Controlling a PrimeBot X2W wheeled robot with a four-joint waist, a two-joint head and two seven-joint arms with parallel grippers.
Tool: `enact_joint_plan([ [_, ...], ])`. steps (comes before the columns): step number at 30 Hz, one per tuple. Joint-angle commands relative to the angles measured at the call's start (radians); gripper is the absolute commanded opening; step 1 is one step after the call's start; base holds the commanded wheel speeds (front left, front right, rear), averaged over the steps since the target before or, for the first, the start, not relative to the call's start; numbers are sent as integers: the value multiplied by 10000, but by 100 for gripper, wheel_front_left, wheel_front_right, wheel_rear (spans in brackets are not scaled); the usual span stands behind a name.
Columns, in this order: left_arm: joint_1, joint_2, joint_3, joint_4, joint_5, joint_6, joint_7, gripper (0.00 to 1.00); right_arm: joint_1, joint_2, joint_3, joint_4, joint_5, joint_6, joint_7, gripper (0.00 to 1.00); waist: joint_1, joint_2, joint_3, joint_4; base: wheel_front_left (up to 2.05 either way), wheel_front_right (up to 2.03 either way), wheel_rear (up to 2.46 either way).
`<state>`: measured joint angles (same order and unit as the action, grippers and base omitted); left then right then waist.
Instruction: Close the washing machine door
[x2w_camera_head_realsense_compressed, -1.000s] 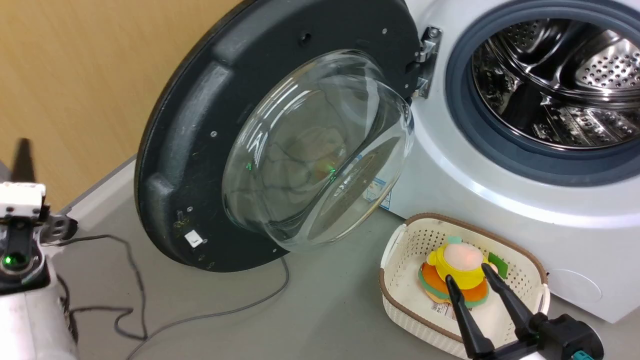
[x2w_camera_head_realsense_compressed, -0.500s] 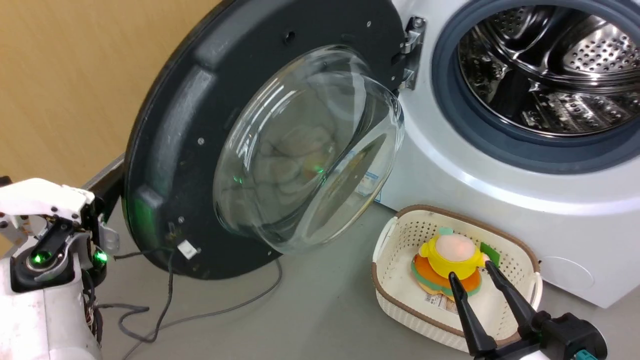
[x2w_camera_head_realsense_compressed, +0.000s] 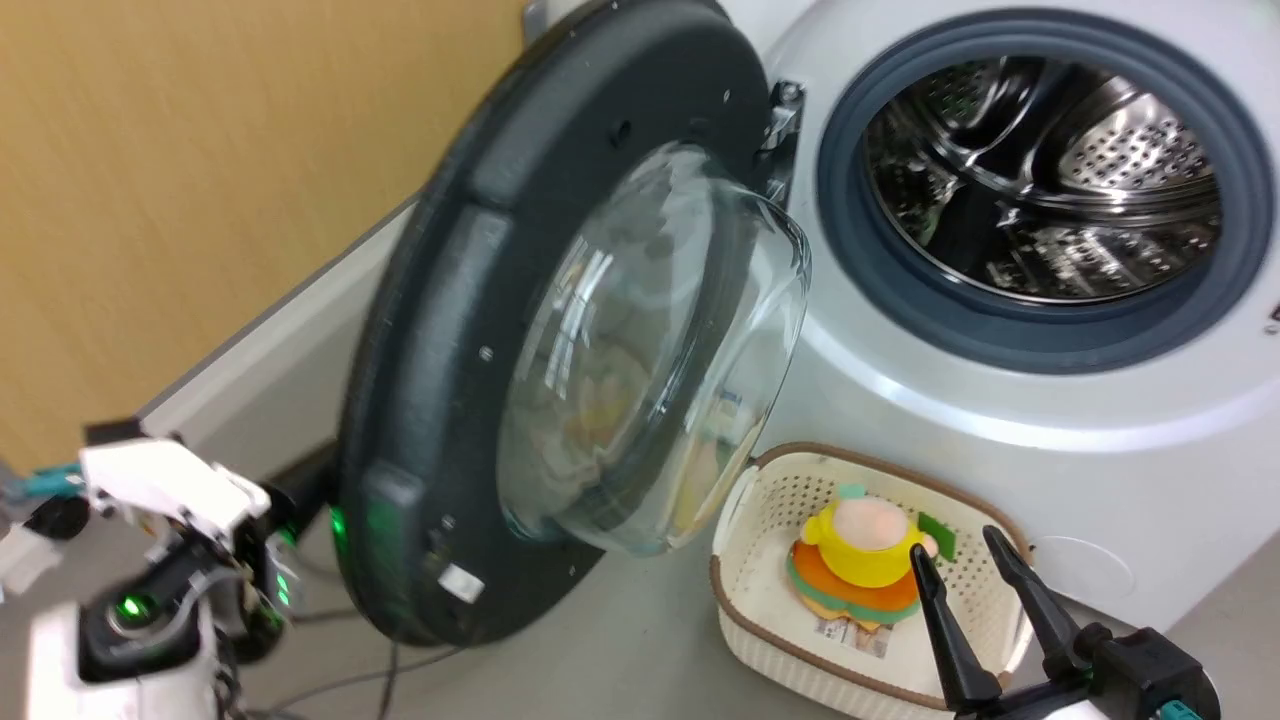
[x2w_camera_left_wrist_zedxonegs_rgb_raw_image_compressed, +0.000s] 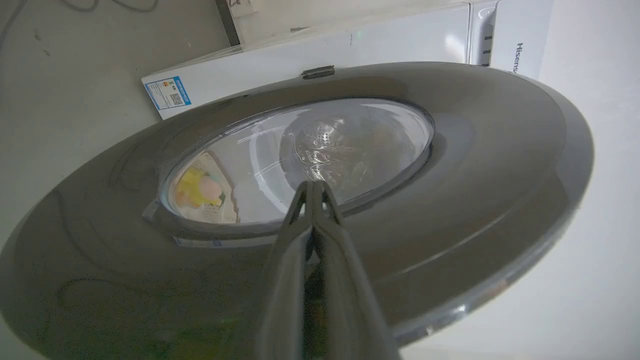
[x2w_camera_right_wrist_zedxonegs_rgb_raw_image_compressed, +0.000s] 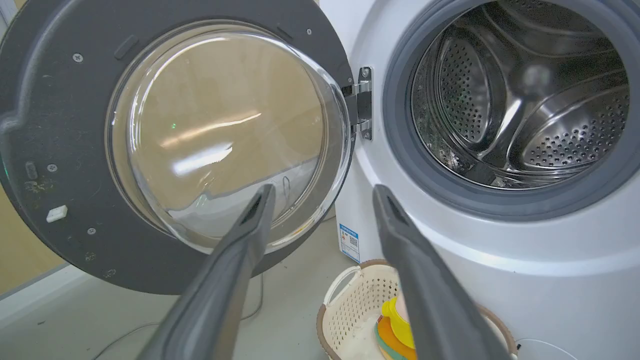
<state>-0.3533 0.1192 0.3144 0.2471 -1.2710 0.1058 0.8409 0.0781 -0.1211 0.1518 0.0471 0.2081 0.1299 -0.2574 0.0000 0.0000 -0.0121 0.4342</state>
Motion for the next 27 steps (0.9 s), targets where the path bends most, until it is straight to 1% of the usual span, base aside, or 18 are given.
enact_joint_plan([
  [1,271,-133,-106,-112,-60,61,123,0,132,60,-57,22,-6,8,-44,100,0,0,-102,-113,0,0,0],
  [6,1151,-501,-555,-1135,-478,312,524,0,190,168,-220,44,-60,8,-44,100,0,0,-293,-499,0,0,0],
  [8,1553,-603,-758,-1561,-774,453,537,0,181,185,-274,48,-69,8,-44,100,0,0,-345,-730,0,0,0],
  [12,2408,-677,-1460,-2348,-1431,597,385,0,199,203,-394,42,-101,8,-44,100,0,0,-385,-1231,0,0,0],
  [16,3015,-685,-2432,-2824,-2606,685,-537,0,229,103,-317,45,-163,8,-44,100,0,0,-334,-1835,0,0,0],
  [19,3282,-686,-3215,-2957,-3244,636,-1275,0,246,14,-287,54,-179,8,-44,100,0,0,-282,-2358,0,0,0],
  [24,3436,-688,-4390,-2936,-4170,290,-2644,0,235,-73,-314,12,-188,8,-44,100,0,0,-145,-3421,0,0,0],
  [27,3295,-688,-5078,-2724,-4430,-14,-3473,0,217,-169,-274,4,-200,8,-43,100,0,0,-38,-4088,0,0,0],
])
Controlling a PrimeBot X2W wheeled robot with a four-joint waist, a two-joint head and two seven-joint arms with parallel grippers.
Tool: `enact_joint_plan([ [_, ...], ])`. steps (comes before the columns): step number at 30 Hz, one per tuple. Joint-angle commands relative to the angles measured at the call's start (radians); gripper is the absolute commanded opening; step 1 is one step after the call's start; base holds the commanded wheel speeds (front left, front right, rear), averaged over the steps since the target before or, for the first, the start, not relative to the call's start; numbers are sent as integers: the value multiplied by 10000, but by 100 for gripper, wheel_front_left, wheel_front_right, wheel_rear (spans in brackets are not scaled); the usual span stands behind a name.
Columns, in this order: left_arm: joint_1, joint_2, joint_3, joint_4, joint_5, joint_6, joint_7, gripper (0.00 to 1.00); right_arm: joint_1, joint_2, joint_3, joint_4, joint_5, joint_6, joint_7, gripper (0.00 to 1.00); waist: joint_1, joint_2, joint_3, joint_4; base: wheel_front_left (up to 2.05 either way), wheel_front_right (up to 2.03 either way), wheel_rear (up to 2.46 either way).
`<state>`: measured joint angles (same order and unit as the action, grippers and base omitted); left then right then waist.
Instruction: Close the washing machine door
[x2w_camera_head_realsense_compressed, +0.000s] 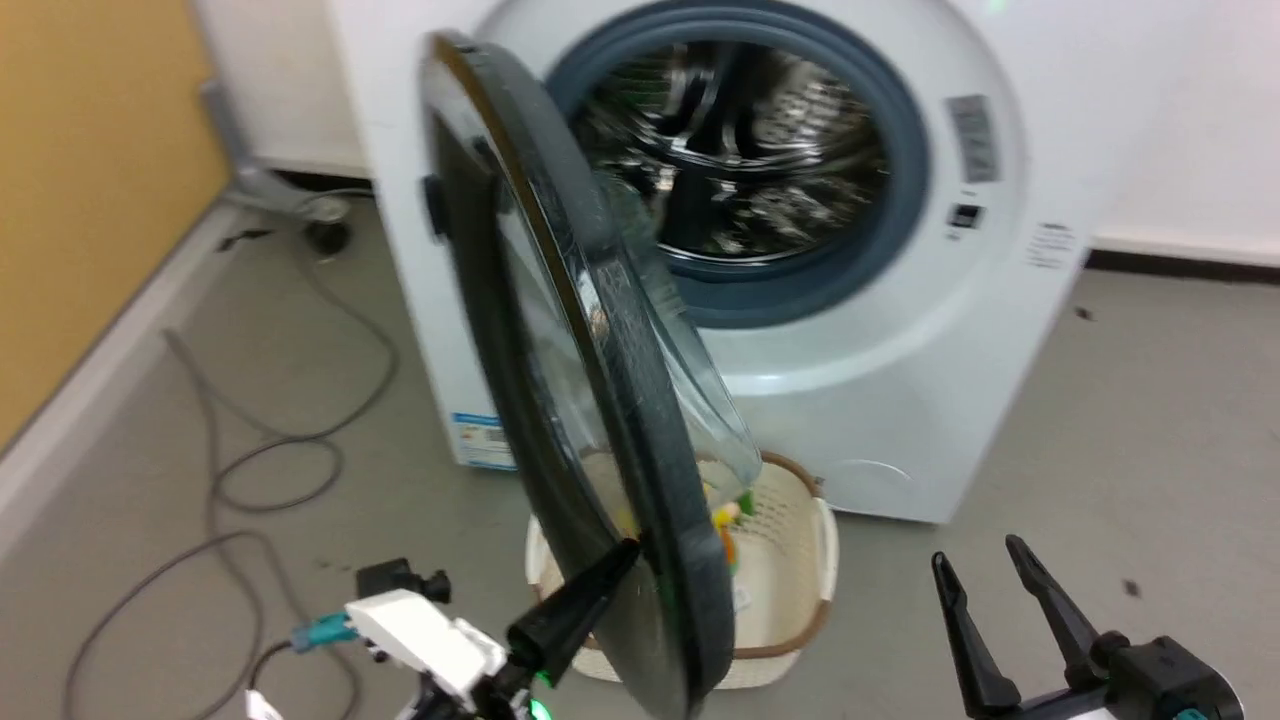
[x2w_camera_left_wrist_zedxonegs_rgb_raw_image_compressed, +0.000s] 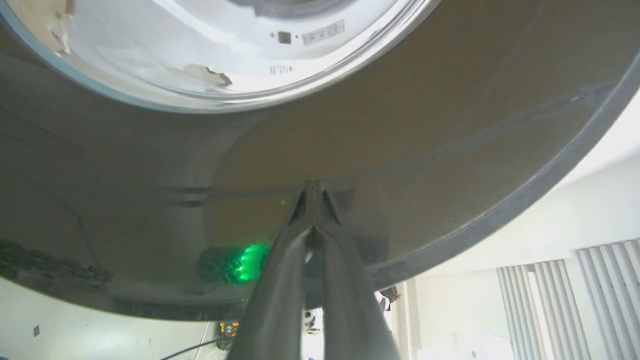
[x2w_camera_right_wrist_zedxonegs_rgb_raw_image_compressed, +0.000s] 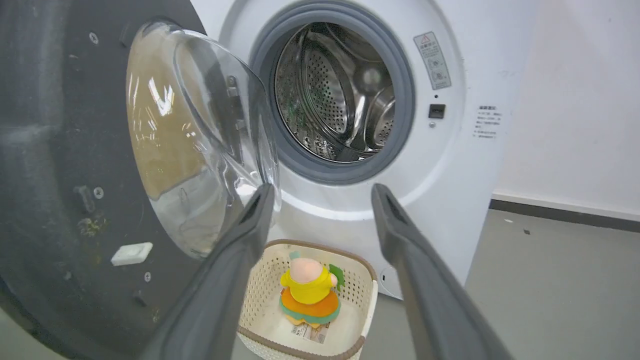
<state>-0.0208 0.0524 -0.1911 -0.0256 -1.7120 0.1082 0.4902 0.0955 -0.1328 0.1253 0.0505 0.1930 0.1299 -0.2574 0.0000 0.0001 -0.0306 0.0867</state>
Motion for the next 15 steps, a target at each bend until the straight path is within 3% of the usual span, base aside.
enact_joint_plan([
  [1,-179,-21,-395,254,-338,-231,-635,0,4,-119,6,-32,-38,8,-43,100,0,-1,234,-1094,0,0,0],
  [9,-1447,-21,-1834,1696,-1277,-1147,-3567,0,-162,-174,-16,-128,14,8,-41,100,0,-1,860,-2980,0,0,0],
  [15,-3106,-22,-2212,3063,-1922,-1739,-5304,0,-303,-64,14,-136,71,8,-42,100,0,-1,1318,-4001,0,0,0],
])
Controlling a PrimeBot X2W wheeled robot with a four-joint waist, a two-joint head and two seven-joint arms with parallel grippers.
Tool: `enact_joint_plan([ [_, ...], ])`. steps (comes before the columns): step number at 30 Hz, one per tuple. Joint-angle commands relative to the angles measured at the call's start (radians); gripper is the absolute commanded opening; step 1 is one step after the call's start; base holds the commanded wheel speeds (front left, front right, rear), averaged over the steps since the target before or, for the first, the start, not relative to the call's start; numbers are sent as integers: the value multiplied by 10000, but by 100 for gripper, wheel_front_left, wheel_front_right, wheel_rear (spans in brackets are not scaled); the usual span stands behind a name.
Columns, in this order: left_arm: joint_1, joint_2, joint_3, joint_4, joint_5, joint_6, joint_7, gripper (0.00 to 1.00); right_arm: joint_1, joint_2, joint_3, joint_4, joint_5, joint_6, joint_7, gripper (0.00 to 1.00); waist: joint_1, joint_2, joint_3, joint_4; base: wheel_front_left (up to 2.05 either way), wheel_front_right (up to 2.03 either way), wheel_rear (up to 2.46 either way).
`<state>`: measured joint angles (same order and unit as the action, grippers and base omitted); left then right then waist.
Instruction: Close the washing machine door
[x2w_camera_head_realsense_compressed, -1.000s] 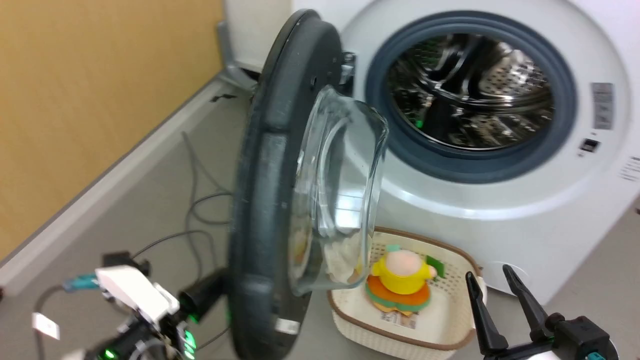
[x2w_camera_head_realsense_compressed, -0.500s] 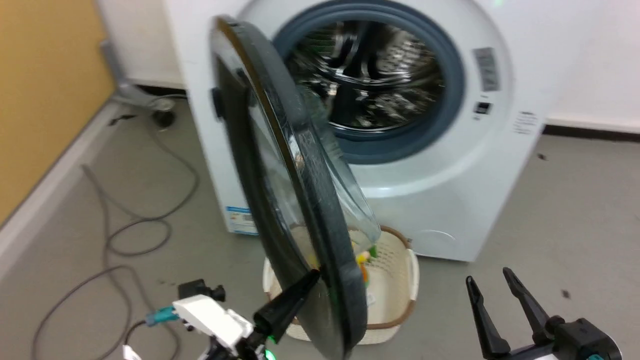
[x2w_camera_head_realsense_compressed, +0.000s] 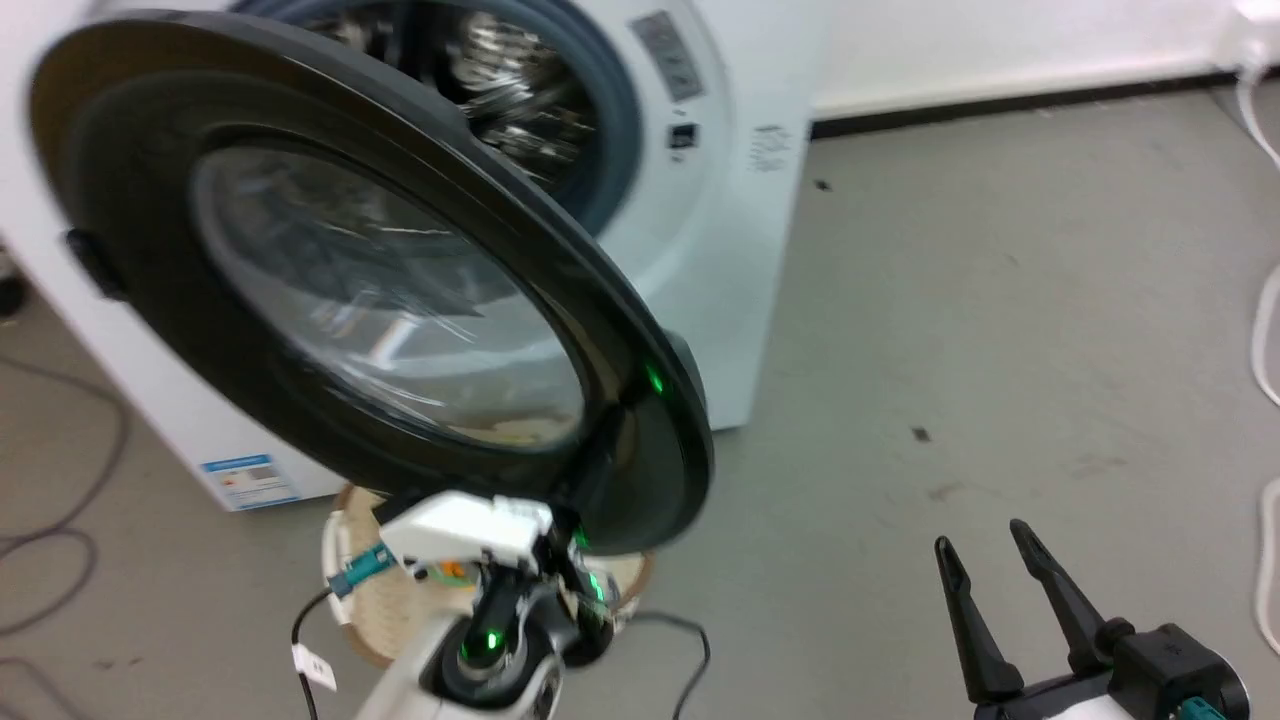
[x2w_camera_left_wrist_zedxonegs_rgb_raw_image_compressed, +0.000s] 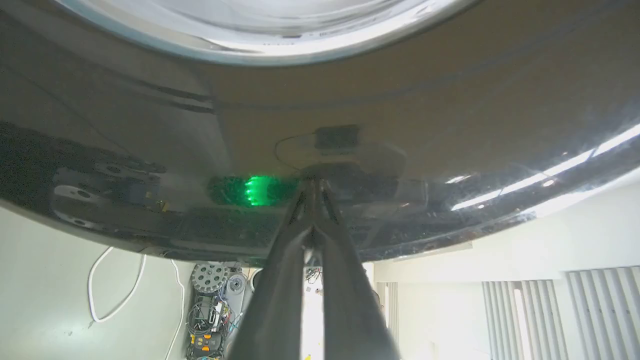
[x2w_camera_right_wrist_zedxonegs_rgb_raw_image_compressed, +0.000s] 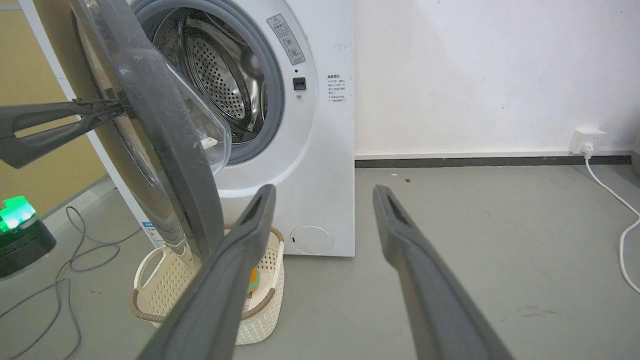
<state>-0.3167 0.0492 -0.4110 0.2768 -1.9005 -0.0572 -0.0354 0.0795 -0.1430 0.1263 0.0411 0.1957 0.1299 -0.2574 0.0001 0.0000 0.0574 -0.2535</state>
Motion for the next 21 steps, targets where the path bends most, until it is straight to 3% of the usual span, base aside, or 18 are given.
enact_joint_plan([
  [1,-437,11,-51,294,-167,-128,-296,0,-169,62,7,-46,48,8,-42,100,-1,0,489,-717,0,0,0],
  [11,-2811,11,-594,2665,-927,-540,-1698,0,-325,197,154,6,59,8,-43,100,-1,0,625,-1230,0,0,0],
  [15,-2912,11,-865,2928,-1011,-650,-1676,0,-303,238,118,5,70,8,-43,100,-1,0,527,-1060,0,0,0],
  [21,-2082,192,-1453,2421,-159,-728,-1278,0,-108,115,17,-33,71,8,-43,100,-1,0,88,-233,0,0,0],
])
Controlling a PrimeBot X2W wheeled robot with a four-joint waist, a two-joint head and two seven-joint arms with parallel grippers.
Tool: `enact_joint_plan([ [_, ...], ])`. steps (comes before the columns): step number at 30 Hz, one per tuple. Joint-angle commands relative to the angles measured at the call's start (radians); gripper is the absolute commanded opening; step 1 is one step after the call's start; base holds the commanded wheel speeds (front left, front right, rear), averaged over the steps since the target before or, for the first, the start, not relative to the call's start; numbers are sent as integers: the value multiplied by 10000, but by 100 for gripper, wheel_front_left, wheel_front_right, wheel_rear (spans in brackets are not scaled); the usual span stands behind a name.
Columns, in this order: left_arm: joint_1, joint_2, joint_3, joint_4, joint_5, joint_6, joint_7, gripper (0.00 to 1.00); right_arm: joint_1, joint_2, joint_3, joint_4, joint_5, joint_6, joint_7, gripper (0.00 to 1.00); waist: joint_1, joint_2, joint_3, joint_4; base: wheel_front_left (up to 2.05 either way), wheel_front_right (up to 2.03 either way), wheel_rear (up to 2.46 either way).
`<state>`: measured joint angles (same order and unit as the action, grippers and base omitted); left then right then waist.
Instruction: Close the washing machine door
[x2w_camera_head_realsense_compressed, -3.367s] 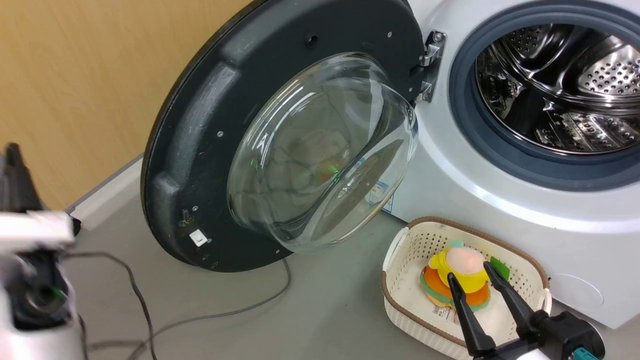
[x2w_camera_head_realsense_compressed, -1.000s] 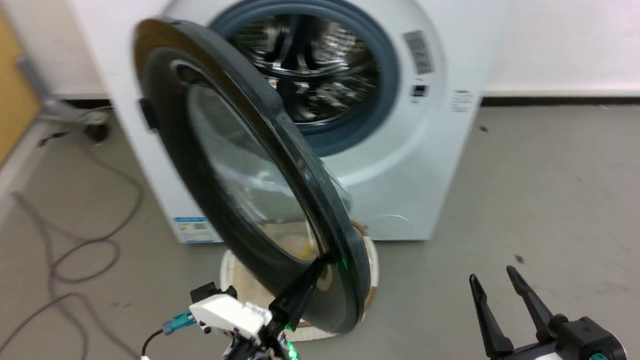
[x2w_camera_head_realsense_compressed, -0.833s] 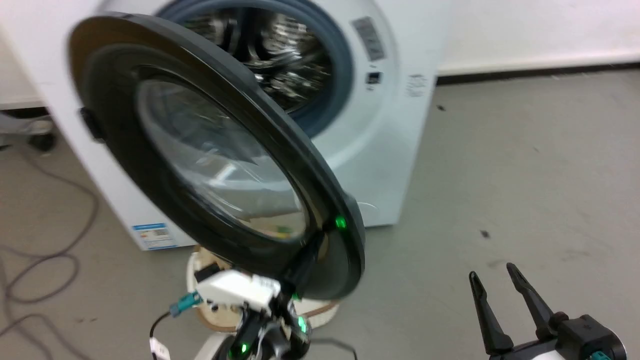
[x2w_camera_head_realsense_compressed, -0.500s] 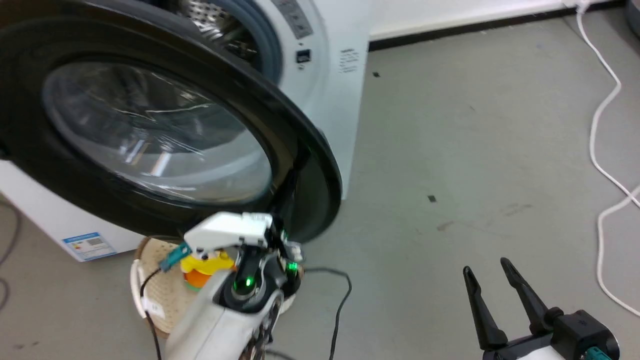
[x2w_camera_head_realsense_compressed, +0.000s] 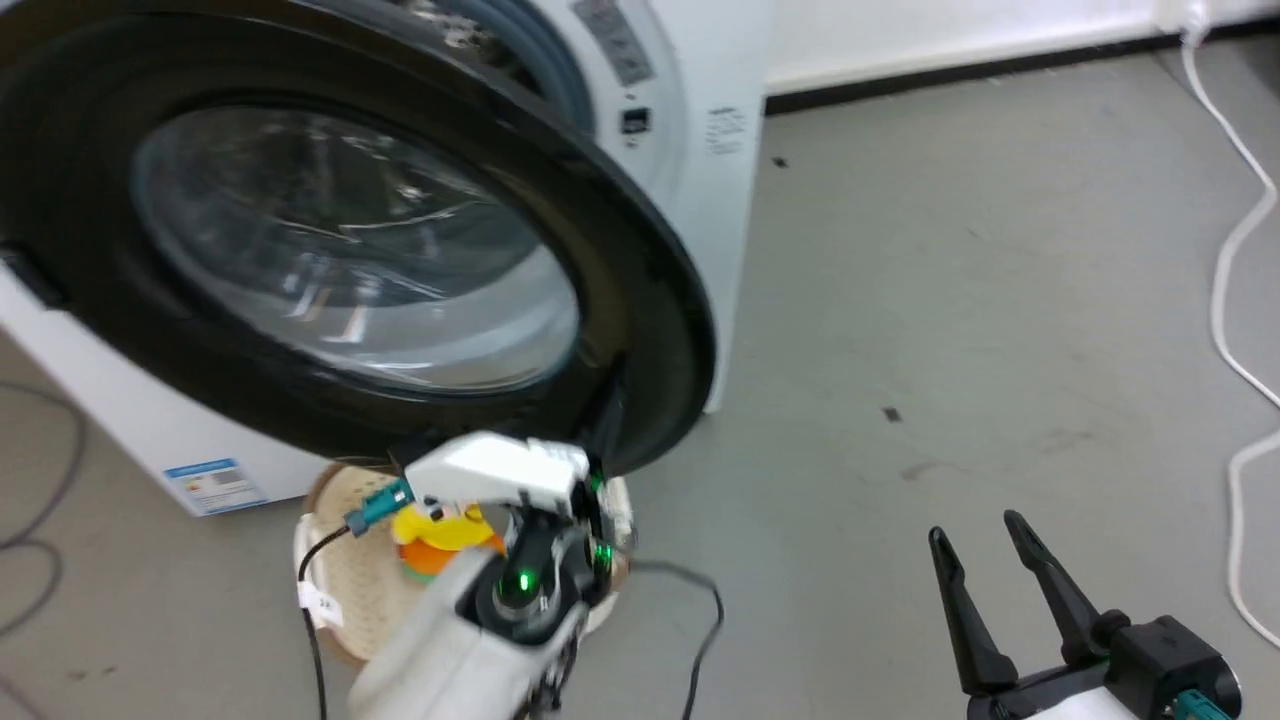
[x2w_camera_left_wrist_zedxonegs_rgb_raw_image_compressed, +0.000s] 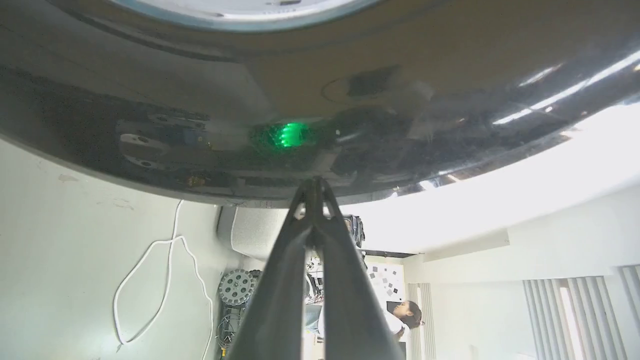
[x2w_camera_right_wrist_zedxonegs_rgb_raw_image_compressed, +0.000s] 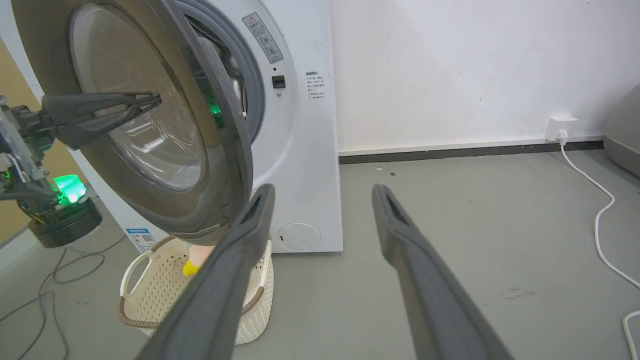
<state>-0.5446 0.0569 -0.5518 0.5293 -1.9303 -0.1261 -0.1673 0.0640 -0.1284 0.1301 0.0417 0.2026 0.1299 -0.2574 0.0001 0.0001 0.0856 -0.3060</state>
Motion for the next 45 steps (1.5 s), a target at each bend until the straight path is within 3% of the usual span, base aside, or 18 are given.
enact_joint_plan([
  [1,403,243,-160,-387,405,-41,82,0,71,-39,-46,-43,1,8,-43,100,-1,-1,-260,444,0,0,0],
  [3,636,391,-278,-678,672,-41,109,0,104,-37,-58,-51,-14,8,-43,100,-1,-1,-332,591,0,0,0],
  [4,1060,816,-626,-1255,1442,-43,40,0,163,-48,-67,-61,-26,8,-43,100,-1,-1,-459,882,0,0,0],
  [7,1567,1097,-651,-1774,1706,-43,-108,0,217,-59,-58,-63,-31,8,-43,100,-1,-1,-588,1161,0,0,0],
  [9,2034,1878,-801,-2353,2836,-42,-521,0,305,-78,-29,-52,-43,8,-43,100,-1,-1,-757,1573,0,0,0],
  [12,2320,2649,-761,-2752,4668,332,-868,0,353,-116,-48,-67,-27,8,-43,100,-1,-1,-876,1966,0,0,0],
  [13,2320,2649,-761,-2752,4668,332,-868,0,353,-116,-48,-67,-27,8,-43,100,-1,-1,-876,1966,0,0,0],
  [14,2563,2951,-344,-3092,6057,785,-929,0,366,-143,-52,-97,-31,8,-43,100,-1,-1,-934,2202,0,0,0],
  [15,2563,2951,-344,-3092,6057,785,-929,0,366,-143,-52,-97,-31,8,-43,100,-1,-1,-934,2202,0,0,0],
  [22,4316,2445,2382,-5228,11251,1807,-941,0,430,-152,-136,-194,-69,8,-43,100,-1,-1,-1077,2837,0,0,0],
  [28,5853,1726,3362,-6210,14745,1937,-943,0,508,-85,-117,-157,-89,8,-43,100,-1,-1,-1221,3142,0,0,0],
  [31,6128,1632,3349,-6197,15434,1887,-943,0,523,-69,-124,-148,-98,8,-43,100,-1,-1,-1247,3189,0,0,0],
  [32,6244,1532,3394,-6155,15662,1896,-943,76,530,-56,-130,-144,-105,8,-43,100,-1,-1,-1252,3210,0,0,0],
  [33,6335,1449,3442,-6089,15892,1915,-943,100,537,-40,-127,-128,-97,8,-43,100,-1,-1,-1258,3230,0,0,0],
  [36,6534,1295,3362,-5997,16656,1881,-944,100,573,37,-103,-59,-91,8,-43,100,-1,-1,-1273,3273,0,0,0],
  [45,6798,861,3528,-5518,17513,1673,-944,100,591,169,-56,49,14,8,-43,100,-1,-1,-1287,3331,0,0,0],
])
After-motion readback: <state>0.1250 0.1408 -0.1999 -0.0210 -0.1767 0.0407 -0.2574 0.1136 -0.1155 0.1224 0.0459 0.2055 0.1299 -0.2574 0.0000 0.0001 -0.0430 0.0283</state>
